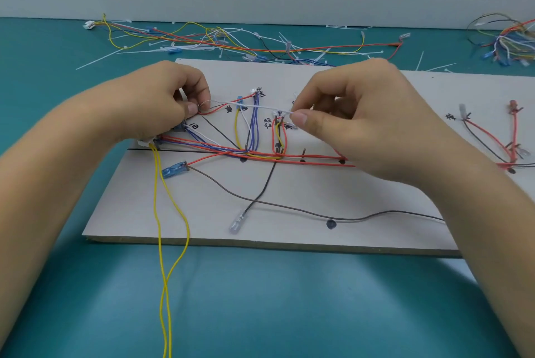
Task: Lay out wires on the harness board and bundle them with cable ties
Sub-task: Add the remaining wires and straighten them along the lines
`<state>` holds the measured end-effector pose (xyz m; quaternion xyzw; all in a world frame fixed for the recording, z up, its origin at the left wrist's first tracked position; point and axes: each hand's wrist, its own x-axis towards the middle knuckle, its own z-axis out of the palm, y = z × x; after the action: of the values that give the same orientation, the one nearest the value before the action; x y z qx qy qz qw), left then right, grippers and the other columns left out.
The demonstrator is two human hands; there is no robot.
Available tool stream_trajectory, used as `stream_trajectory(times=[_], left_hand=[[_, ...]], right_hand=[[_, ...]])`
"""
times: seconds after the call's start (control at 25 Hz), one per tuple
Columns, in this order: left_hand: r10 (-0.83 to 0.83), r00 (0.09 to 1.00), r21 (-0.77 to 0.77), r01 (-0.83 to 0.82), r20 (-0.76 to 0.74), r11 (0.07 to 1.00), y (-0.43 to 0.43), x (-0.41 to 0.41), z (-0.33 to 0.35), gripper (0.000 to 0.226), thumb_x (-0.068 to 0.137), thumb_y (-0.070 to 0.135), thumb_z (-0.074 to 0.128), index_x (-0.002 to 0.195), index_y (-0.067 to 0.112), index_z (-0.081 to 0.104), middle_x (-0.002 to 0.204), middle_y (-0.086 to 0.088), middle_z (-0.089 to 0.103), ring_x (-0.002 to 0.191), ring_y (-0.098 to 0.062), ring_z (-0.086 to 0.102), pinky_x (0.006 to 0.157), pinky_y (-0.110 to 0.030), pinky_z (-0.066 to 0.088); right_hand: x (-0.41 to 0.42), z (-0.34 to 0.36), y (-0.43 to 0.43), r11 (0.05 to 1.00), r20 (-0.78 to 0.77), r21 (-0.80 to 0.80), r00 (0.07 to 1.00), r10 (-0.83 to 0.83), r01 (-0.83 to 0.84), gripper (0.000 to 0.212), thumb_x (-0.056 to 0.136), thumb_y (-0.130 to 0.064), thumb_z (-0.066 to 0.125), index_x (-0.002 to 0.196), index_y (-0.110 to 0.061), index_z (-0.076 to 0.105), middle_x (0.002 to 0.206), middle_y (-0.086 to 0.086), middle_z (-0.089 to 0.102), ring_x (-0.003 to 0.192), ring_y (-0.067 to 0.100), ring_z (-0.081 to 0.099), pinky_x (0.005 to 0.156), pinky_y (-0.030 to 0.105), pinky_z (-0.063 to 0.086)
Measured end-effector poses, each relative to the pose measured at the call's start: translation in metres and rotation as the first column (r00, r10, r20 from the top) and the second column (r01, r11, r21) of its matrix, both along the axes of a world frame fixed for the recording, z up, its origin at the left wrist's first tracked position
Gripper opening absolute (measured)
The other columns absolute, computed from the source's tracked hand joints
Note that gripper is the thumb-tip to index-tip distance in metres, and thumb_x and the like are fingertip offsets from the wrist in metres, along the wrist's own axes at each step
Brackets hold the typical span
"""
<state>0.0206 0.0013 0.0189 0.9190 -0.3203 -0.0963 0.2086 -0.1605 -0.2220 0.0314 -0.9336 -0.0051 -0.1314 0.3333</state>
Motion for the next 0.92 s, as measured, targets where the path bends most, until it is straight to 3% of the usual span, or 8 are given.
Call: stream_trajectory(times=[0.12, 0.2, 0.32, 0.52, 0.6, 0.76, 0.92], left_hand=[[-0.002, 1.0, -0.003, 0.002, -0.01, 1.0, 0.001, 0.002, 0.0, 0.026, 0.099, 0.009, 0.06, 0.085, 0.03, 0.065, 0.075, 0.005, 0.061, 0.039, -0.004, 0.049, 0.05, -0.023, 0.042], [-0.009, 1.0, -0.018, 0.009, -0.012, 1.0, 0.003, 0.002, 0.0, 0.027, 0.099, 0.009, 0.06, 0.084, 0.031, 0.065, 0.076, 0.004, 0.062, 0.046, -0.013, 0.05, 0.05, -0.026, 0.045], [-0.038, 0.999, -0.034, 0.037, -0.031, 0.999, 0.004, 0.001, 0.002, 0.032, 0.099, 0.009, 0.06, 0.08, 0.035, 0.063, 0.078, 0.004, 0.063, 0.056, -0.022, 0.052, 0.057, -0.036, 0.054], [-0.054, 0.998, -0.036, 0.053, -0.015, 0.998, 0.004, 0.002, 0.003, 0.03, 0.097, 0.006, 0.06, 0.081, 0.03, 0.064, 0.069, 0.021, 0.063, 0.046, -0.001, 0.051, 0.053, -0.024, 0.043], [-0.063, 0.998, -0.032, 0.063, 0.0, 0.998, 0.004, 0.001, 0.003, 0.03, 0.096, 0.005, 0.061, 0.081, 0.031, 0.064, 0.07, 0.024, 0.063, 0.047, -0.001, 0.051, 0.054, -0.025, 0.042], [-0.08, 0.997, -0.046, 0.08, 0.016, 0.996, 0.006, 0.002, 0.004, 0.036, 0.096, 0.006, 0.061, 0.08, 0.038, 0.063, 0.074, 0.018, 0.064, 0.05, -0.009, 0.051, 0.056, -0.032, 0.054], [-0.095, 0.995, -0.065, 0.096, 0.013, 0.993, 0.006, 0.001, 0.002, 0.031, 0.095, 0.003, 0.061, 0.081, 0.031, 0.063, 0.074, 0.018, 0.063, 0.052, -0.004, 0.05, 0.057, -0.026, 0.045]], right_hand=[[-0.004, -0.001, 0.002, 0.995, -0.057, 0.05, 0.995, 0.087, -0.084, 0.01, 0.091, -0.017, 0.072, 0.083, -0.021, 0.075, 0.06, -0.009, 0.056, 0.05, 0.007, 0.046, 0.051, 0.008, 0.034], [-0.003, -0.001, 0.004, 0.988, 0.032, 0.129, 0.997, 0.076, -0.08, 0.01, 0.093, -0.014, 0.072, 0.085, -0.02, 0.075, 0.061, -0.004, 0.055, 0.05, 0.011, 0.047, 0.051, 0.009, 0.036], [0.001, -0.001, 0.015, 0.96, 0.06, 0.251, 0.992, 0.113, -0.124, 0.01, 0.093, -0.009, 0.073, 0.088, -0.018, 0.076, 0.07, 0.011, 0.066, 0.061, 0.024, 0.062, 0.055, 0.024, 0.049], [-0.008, 0.003, 0.022, 0.865, 0.004, 0.409, 0.949, 0.316, -0.289, 0.017, 0.088, -0.011, 0.071, 0.101, -0.018, 0.079, 0.078, 0.007, 0.076, 0.069, 0.009, 0.071, 0.072, 0.027, 0.059], [-0.009, 0.003, 0.019, 0.843, 0.016, 0.448, 0.946, 0.324, -0.297, 0.019, 0.089, -0.006, 0.071, 0.103, -0.016, 0.078, 0.076, 0.005, 0.076, 0.067, 0.007, 0.07, 0.069, 0.024, 0.059], [-0.008, -0.002, 0.023, 0.779, 0.008, 0.561, 0.943, 0.332, -0.279, 0.025, 0.093, 0.006, 0.065, 0.114, -0.005, 0.073, 0.066, -0.006, 0.072, 0.052, 0.001, 0.062, 0.054, 0.004, 0.043], [-0.007, -0.002, 0.026, 0.768, 0.012, 0.545, 0.919, 0.395, -0.337, 0.03, 0.098, 0.003, 0.06, 0.126, -0.004, 0.068, 0.069, 0.01, 0.069, 0.049, 0.0, 0.058, 0.051, 0.003, 0.037]])
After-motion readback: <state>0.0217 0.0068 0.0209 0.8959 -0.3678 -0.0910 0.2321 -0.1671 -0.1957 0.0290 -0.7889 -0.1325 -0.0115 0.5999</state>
